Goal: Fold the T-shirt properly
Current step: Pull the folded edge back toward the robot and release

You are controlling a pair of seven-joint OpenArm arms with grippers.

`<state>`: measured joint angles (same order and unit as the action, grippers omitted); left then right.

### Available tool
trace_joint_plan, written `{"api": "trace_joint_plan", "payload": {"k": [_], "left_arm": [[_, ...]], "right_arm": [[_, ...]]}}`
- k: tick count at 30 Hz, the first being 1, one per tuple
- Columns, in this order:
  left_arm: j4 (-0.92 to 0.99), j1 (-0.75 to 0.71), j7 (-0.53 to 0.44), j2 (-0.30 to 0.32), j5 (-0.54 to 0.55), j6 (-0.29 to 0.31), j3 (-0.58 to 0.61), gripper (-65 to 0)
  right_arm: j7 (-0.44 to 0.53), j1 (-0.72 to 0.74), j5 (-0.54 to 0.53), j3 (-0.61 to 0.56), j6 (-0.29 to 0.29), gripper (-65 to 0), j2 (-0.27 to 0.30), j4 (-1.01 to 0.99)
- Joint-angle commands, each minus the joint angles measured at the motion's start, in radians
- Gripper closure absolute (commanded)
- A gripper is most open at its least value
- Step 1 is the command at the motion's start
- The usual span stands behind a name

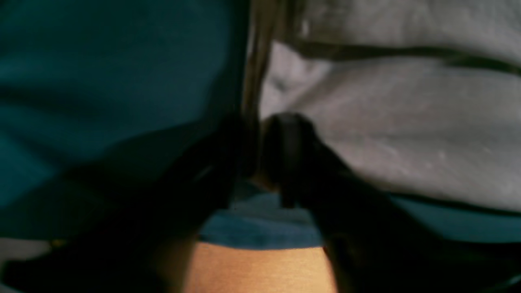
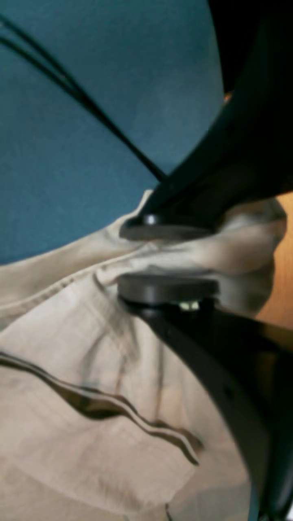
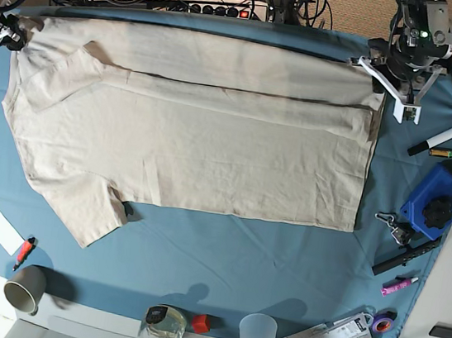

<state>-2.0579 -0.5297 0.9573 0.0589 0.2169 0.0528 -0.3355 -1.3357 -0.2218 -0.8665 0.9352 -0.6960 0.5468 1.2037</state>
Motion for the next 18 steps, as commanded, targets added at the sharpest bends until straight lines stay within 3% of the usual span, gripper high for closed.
{"api": "trace_joint_plan", "payload": {"k": [1, 5, 7, 12, 15, 18], "left_arm": [[-0.023, -0.008, 0.004, 0.005, -0.008, -0.003, -0.003, -22.6], [-0.085, -0.008, 0.004, 0.005, -0.008, -0.003, -0.003, -22.6], [-0.134, -0.008, 0.003, 0.005, -0.008, -0.003, -0.003, -22.6], [-0.218, -0.008, -0.087, 0.005, -0.007, -0.003, -0.003, -22.6], [-0.225, -0.005, -0.206, 0.005, 0.003, 0.001, -0.001, -22.6], [-0.223, 0.015, -0.22, 0.005, 0.036, 0.001, -0.001, -22.6]], "right_arm": [[-0.005, 0.003, -0.056, 0.011, -0.002, -17.3, 0.045, 0.013], [-0.05, 0.003, -0.246, 0.014, -0.002, -17.2, 0.108, 0.013], [-0.048, 0.01, -0.289, 0.022, -0.002, -17.2, 0.14, 0.013], [-0.032, 0.052, -0.285, 0.029, -0.002, -17.2, 0.193, 0.013], [0.053, 0.119, -0.233, 0.029, -0.002, -17.2, 0.193, 0.013], [0.14, 0.212, -0.136, 0.027, -0.002, -17.3, 0.187, 0.013]]}}
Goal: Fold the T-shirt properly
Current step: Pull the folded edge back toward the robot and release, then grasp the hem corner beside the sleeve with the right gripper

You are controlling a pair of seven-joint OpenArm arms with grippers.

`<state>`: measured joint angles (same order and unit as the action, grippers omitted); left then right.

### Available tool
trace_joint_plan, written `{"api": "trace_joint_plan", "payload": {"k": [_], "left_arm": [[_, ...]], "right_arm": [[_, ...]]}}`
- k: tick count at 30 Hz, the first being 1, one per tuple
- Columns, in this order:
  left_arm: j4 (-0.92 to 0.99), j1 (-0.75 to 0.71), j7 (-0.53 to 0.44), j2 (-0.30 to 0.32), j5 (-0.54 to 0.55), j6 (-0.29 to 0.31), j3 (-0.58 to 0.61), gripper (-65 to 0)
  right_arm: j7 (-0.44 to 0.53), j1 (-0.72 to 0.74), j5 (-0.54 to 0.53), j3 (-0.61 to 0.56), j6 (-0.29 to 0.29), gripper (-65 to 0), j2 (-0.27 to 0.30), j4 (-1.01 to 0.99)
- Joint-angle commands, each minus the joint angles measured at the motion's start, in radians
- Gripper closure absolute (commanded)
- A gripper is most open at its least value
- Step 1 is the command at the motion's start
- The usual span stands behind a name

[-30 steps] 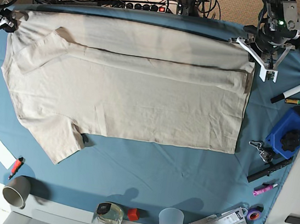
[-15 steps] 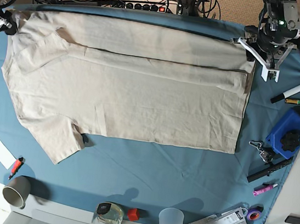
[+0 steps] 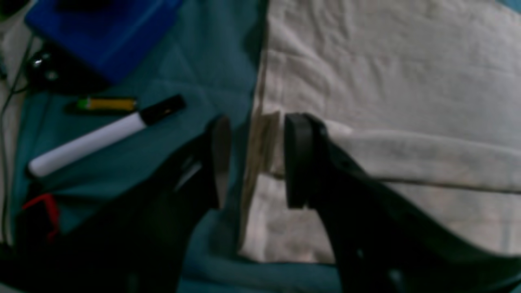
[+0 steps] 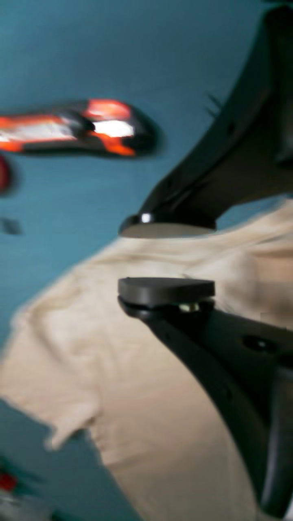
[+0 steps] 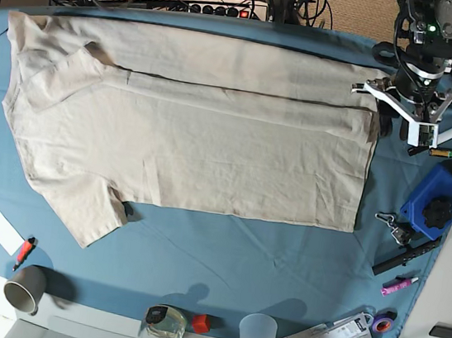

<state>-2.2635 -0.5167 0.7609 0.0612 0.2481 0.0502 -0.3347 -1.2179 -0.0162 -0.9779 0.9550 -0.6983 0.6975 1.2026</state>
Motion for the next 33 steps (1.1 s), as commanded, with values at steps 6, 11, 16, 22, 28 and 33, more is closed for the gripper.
{"api": "trace_joint_plan", "payload": {"k": [6, 11, 16, 22, 28, 33], "left_arm": [[0.011, 0.046, -0.02, 0.003, 0.008, 0.003, -0.001, -22.6], [0.011, 0.054, -0.021, 0.003, 0.057, 0.086, 0.003, -22.6], [0.011, 0.055, -0.027, 0.024, 0.033, 0.09, 0.088, -22.6], [0.033, 0.089, -0.037, 0.025, -0.052, 0.062, 0.201, -22.6], [0.087, 0.102, -0.036, 0.025, -0.073, 0.052, 0.221, -22.6], [0.087, 0.103, -0.036, 0.025, -0.073, 0.052, 0.221, -22.6]], "right_arm": [[0.097, 0.157, 0.132, -0.057, 0.027, -17.3, 0.026, 0.013], [0.274, 0.214, 0.28, -0.28, 0.103, -17.3, 0.026, 0.013], [0.378, 0.321, 0.488, -0.531, 0.212, -17.2, 0.026, 0.013], [0.382, 0.441, 0.594, -0.71, 0.299, -17.2, 0.026, 0.001], [0.444, 0.591, 0.568, -0.745, 0.274, -17.2, 0.026, -0.282], [0.47, 0.697, 0.496, -0.745, 0.155, -17.2, 0.019, -0.519]]}}
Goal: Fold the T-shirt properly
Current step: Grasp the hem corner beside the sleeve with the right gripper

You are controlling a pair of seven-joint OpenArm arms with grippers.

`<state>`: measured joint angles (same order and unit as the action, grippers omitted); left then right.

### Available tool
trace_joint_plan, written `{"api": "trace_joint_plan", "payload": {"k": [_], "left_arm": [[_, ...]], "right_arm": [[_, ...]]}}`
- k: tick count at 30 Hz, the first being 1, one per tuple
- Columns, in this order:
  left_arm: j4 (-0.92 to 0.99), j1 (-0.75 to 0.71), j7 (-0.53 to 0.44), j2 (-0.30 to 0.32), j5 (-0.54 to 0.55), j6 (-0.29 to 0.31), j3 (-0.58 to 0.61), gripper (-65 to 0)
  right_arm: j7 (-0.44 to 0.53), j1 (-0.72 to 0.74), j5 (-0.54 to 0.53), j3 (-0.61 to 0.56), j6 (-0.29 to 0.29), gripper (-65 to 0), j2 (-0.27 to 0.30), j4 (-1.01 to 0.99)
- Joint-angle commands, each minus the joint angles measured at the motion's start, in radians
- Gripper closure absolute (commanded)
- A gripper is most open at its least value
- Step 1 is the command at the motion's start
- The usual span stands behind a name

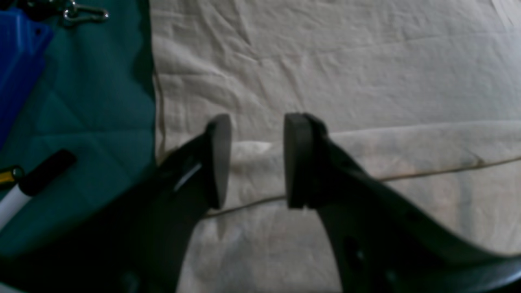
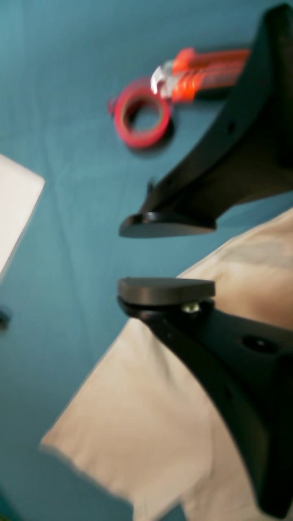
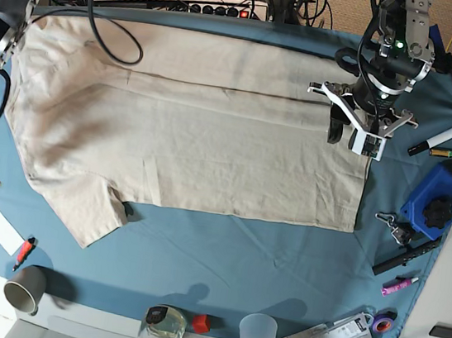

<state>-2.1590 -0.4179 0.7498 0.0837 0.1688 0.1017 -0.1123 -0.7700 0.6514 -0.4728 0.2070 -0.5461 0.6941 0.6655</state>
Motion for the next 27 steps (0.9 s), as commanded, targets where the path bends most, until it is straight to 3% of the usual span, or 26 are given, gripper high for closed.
{"api": "trace_joint_plan", "payload": {"k": [1, 4, 7, 12, 15, 27], "left_arm": [[-0.018, 0.006, -0.025, 0.003, 0.006, 0.001, -0.001, -22.6], [-0.018, 0.006, -0.025, 0.002, 0.007, 0.001, -0.001, -22.6], [-0.018, 0.008, -0.025, 0.002, 0.006, 0.001, -0.001, -22.6], [-0.018, 0.008, -0.024, 0.002, 0.006, 0.001, -0.001, -22.6], [-0.018, 0.008, -0.024, 0.002, 0.006, 0.001, -0.001, -22.6], [-0.018, 0.008, -0.025, 0.002, 0.006, 0.0, -0.001, -22.6]], "right_arm": [[0.035, 0.039, -0.008, 0.003, -0.005, -17.2, 0.014, -0.011], [0.063, 0.048, -0.001, 0.003, -0.012, -17.2, -0.019, -0.06], [0.126, 0.047, 0.082, 0.003, -0.009, -17.2, -0.066, -0.078], [0.178, 0.037, 0.199, 0.003, 0.058, -17.2, -0.14, -0.092], [0.183, 0.004, 0.232, 0.003, 0.063, -17.2, -0.171, -0.092], [0.201, -0.159, 0.246, 0.003, 0.08, -17.1, -0.181, -0.092]]}}
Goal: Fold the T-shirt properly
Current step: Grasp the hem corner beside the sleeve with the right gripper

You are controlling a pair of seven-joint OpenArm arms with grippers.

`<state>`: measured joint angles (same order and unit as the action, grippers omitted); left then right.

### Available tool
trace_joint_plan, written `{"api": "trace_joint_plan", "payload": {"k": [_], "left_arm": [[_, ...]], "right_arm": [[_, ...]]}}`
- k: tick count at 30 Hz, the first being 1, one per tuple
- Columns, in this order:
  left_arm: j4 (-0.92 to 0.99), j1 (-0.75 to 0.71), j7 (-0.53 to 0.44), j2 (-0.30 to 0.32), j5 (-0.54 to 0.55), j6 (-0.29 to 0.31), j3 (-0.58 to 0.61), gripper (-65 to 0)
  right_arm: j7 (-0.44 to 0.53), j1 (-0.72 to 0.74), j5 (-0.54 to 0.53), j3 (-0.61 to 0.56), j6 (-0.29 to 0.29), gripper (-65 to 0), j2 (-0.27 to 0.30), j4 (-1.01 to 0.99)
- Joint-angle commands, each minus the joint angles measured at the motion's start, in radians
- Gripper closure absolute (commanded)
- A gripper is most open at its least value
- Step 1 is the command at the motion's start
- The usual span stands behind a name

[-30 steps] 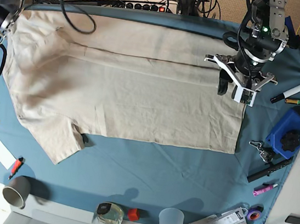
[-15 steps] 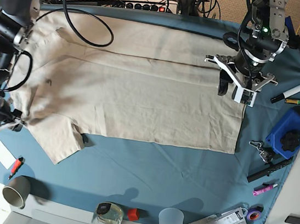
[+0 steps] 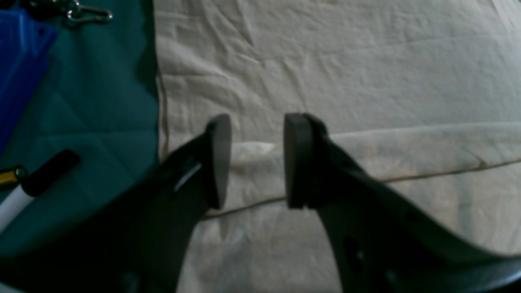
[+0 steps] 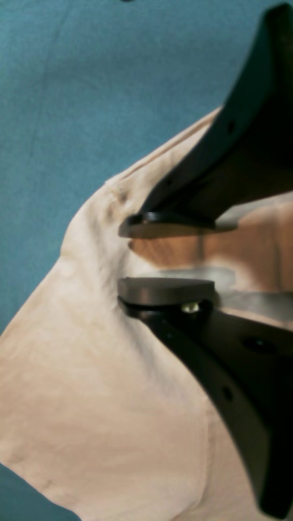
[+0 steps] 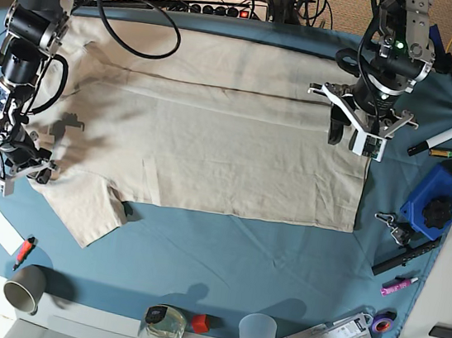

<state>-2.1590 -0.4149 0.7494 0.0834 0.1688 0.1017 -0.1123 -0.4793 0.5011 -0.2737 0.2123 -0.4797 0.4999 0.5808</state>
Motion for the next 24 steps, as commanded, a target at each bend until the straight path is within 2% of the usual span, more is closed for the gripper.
{"api": "trace_joint_plan", "payload": {"k": [1, 4, 5, 11, 16, 24], "left_arm": [[-0.018, 0.005, -0.024, 0.002, 0.006, 0.0, -0.001, -22.6], [-0.018, 0.005, -0.025, 0.002, 0.006, 0.0, -0.001, -22.6], [-0.018, 0.005, -0.025, 0.002, 0.006, 0.001, -0.001, -22.6], [-0.018, 0.005, -0.025, 0.002, 0.006, 0.001, -0.001, -22.6], [-0.018, 0.005, -0.025, 0.0, 0.006, 0.0, -0.001, -22.6], [-0.018, 0.006, -0.026, 0.0, 0.006, 0.0, -0.001, -22.6]], "right_arm": [[-0.101, -0.014, 0.047, -0.002, 0.013, -16.1, 0.013, -0.007], [-0.183, -0.013, 0.046, -0.002, 0.014, -1.0, 0.013, -0.001], [-0.206, -0.014, 0.046, -0.002, 0.014, 0.0, 0.013, 0.009], [-0.332, -0.014, 0.027, -0.001, 0.011, 0.0, 0.024, 0.106], [-0.498, -0.041, -0.121, -0.001, -0.029, 0.0, 0.06, 0.224], [-0.608, -0.209, -0.32, -0.001, -0.029, 0.0, 0.159, 0.476]]}}
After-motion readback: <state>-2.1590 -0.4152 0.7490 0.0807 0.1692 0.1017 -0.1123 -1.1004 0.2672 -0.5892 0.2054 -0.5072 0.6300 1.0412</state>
